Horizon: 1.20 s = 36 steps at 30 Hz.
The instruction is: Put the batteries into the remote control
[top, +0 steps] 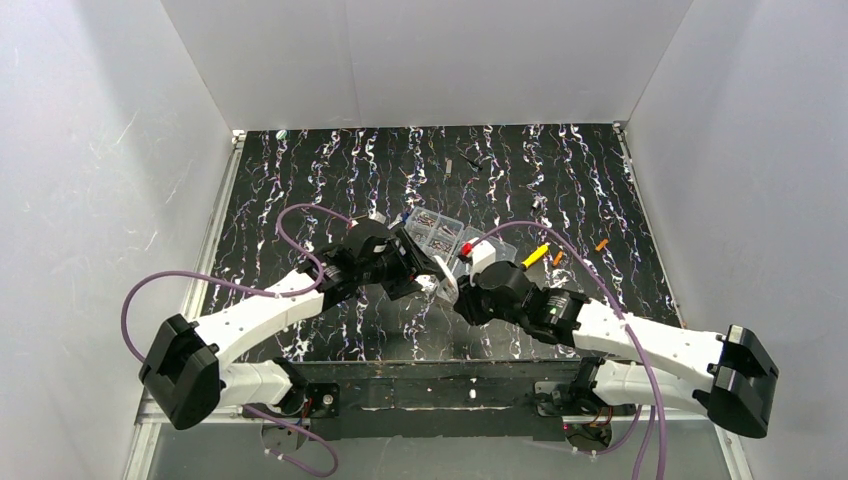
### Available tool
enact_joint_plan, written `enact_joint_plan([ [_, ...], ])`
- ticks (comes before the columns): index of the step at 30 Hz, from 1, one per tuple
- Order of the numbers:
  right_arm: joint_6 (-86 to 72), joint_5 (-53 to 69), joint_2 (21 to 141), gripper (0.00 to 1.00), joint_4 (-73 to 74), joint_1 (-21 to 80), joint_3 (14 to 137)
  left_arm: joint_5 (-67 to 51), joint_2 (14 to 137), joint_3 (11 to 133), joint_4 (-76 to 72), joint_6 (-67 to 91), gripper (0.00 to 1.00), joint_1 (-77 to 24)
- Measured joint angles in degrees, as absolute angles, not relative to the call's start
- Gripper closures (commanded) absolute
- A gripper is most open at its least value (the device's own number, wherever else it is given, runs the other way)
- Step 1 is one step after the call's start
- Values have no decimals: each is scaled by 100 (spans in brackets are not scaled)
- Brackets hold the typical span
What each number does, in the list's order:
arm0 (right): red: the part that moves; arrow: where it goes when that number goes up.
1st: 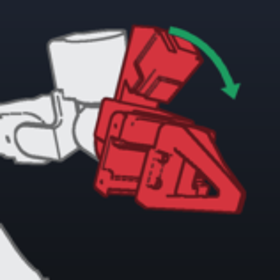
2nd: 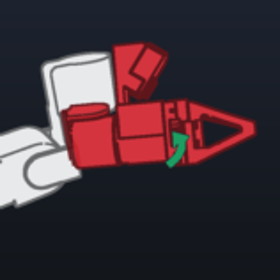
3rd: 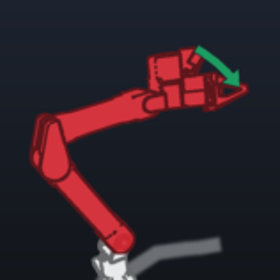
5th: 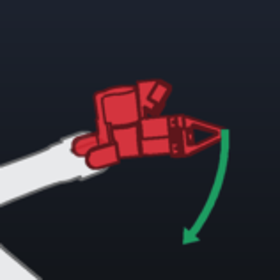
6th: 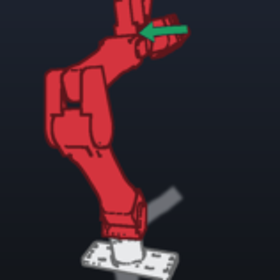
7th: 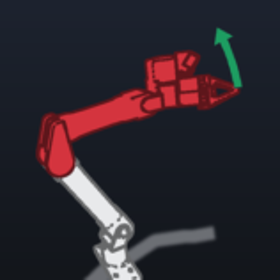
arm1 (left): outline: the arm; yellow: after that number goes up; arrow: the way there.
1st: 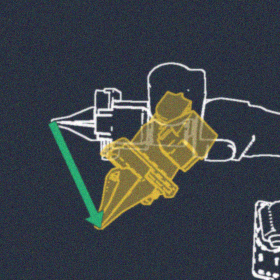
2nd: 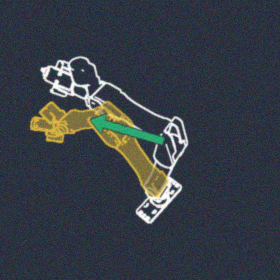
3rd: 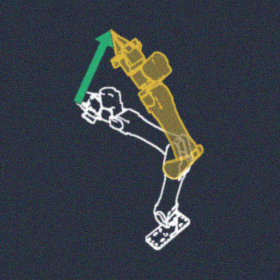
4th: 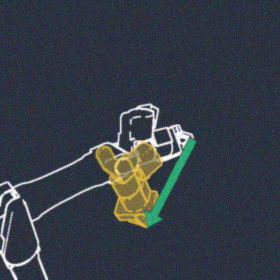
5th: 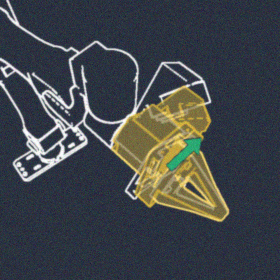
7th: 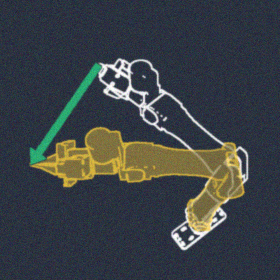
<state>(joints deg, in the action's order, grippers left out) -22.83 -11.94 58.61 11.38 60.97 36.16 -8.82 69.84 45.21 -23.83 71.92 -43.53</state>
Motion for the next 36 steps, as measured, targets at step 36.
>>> enact_joint_plan([
  [36, -1225, -3785, 6958, 99, 2508, 7513, 4967, -906, 7719, 5214, -2023, 7970, 56, -4351],
])
